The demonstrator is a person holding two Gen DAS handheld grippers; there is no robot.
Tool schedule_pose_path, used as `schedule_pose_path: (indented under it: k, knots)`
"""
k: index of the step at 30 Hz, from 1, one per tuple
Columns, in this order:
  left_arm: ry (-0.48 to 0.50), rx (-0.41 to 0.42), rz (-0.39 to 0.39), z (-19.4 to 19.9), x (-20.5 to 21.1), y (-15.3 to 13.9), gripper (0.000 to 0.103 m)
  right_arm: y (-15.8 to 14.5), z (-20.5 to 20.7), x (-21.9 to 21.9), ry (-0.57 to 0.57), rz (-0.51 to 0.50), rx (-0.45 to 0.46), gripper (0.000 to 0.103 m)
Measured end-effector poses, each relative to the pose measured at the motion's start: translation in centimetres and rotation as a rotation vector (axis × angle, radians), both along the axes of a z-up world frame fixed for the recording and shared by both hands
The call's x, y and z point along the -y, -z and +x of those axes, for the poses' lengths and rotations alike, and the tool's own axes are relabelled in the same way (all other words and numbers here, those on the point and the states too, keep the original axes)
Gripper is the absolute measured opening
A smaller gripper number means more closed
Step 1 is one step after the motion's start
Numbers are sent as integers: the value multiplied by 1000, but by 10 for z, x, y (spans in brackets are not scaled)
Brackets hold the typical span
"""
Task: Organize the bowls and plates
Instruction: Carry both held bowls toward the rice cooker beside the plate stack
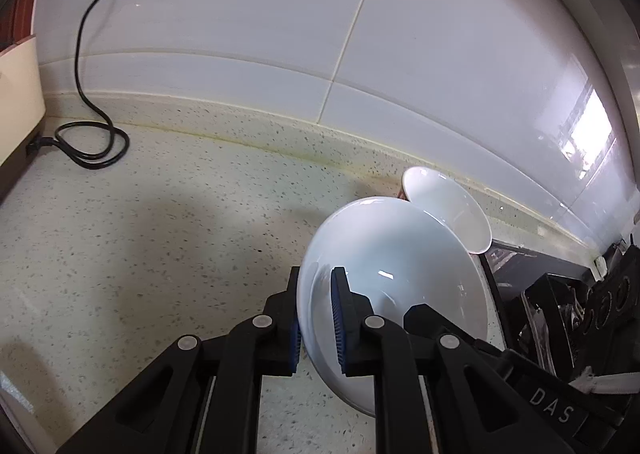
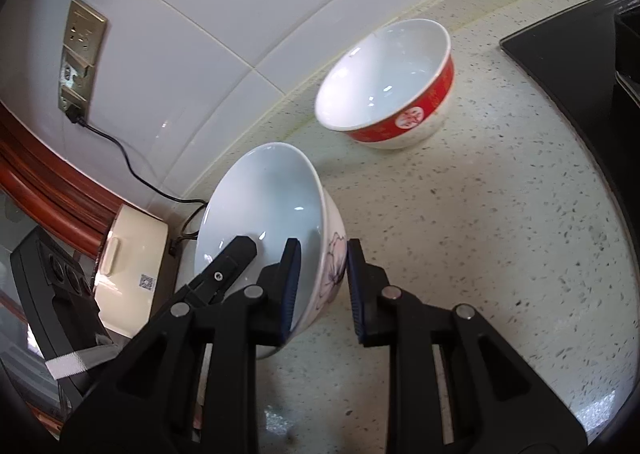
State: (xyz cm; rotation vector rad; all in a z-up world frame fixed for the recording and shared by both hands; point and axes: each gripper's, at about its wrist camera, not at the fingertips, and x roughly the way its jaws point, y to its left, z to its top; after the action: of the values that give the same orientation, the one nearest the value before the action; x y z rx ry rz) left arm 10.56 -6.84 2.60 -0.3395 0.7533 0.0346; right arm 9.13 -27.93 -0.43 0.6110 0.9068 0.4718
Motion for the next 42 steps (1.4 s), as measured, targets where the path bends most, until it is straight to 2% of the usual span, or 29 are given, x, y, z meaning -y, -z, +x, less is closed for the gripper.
schedule_pose_path:
  k: [14,27,42]
  knots:
    - [-58,32,26,-39,-19,-11,14,-14,-11,-35,-108,18,40,27]
    - [-178,131,98,-84,-45,-29,14,-19,-35,-73,-241,42,76,27]
    - [-275,162,134,-135,-77,-34,14,-23,-62,-115,-386,77,111,27]
